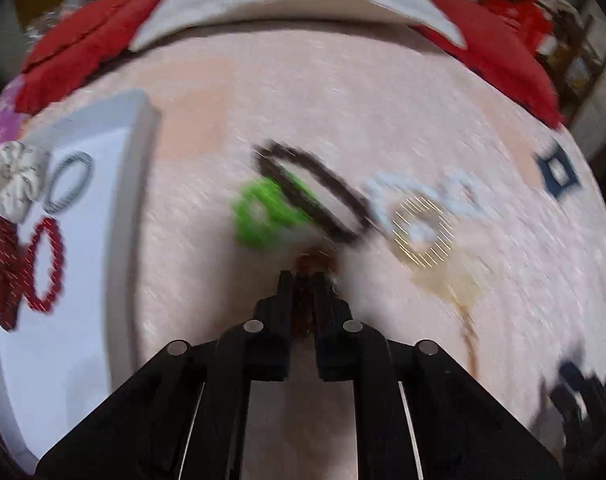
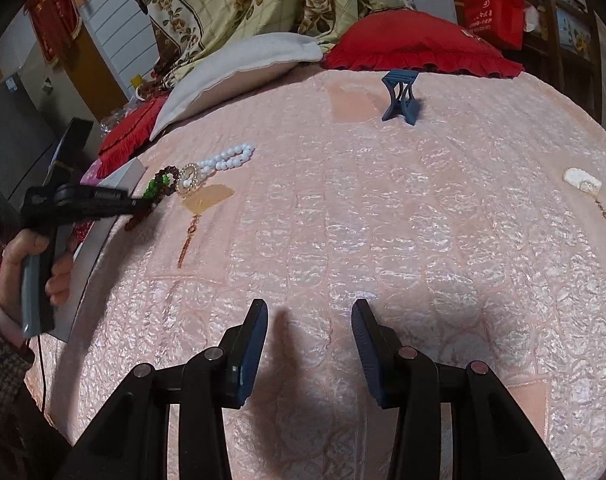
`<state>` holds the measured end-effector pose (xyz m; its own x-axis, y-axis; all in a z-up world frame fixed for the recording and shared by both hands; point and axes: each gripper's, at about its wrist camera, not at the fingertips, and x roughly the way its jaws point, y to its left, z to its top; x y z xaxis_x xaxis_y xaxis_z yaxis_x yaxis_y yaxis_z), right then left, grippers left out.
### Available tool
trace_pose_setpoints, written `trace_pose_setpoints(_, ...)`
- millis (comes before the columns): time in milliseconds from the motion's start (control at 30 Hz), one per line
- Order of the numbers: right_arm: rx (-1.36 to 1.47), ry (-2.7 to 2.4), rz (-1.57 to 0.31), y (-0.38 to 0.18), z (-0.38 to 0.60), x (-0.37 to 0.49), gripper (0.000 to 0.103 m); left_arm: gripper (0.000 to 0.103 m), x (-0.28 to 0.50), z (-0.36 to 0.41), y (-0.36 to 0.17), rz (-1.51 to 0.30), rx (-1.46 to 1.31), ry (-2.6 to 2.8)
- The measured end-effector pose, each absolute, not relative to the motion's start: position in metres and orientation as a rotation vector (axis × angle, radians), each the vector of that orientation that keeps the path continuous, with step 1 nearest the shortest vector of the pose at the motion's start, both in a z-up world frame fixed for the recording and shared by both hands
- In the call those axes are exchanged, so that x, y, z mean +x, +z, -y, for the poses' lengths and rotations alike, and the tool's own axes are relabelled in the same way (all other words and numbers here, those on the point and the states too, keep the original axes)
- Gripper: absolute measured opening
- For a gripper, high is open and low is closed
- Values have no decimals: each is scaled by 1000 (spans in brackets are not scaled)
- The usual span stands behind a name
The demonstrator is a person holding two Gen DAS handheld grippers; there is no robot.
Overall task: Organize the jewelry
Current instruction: 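Grasp the red-orange bead strand with the left gripper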
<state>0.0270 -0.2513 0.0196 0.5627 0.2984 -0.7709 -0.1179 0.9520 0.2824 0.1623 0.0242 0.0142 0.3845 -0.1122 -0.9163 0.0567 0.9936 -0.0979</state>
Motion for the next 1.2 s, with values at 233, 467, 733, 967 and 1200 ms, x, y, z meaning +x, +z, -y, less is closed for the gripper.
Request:
trace_pose_setpoints(233, 221, 260, -950, 22, 252, 25, 42, 7, 88, -14, 22, -1196, -135, -295)
trace_pose_setpoints(467, 244, 311, -951, 33, 240, 27, 42, 23, 56, -50, 40, -1113, -176, -244)
trace_pose_setpoints(733, 245, 434, -1001, 33, 202, 53, 42, 24, 56, -32, 30, -1093, -165, -284)
trace_pose_setpoints(967, 240, 503, -997, 42, 159, 108, 42, 23, 63, -21, 18, -1081, -146, -320)
trace_pose_setpoints(1200, 167, 449, -1014, 31, 113, 171, 29, 23, 61, -22, 11, -1064, -151, -343)
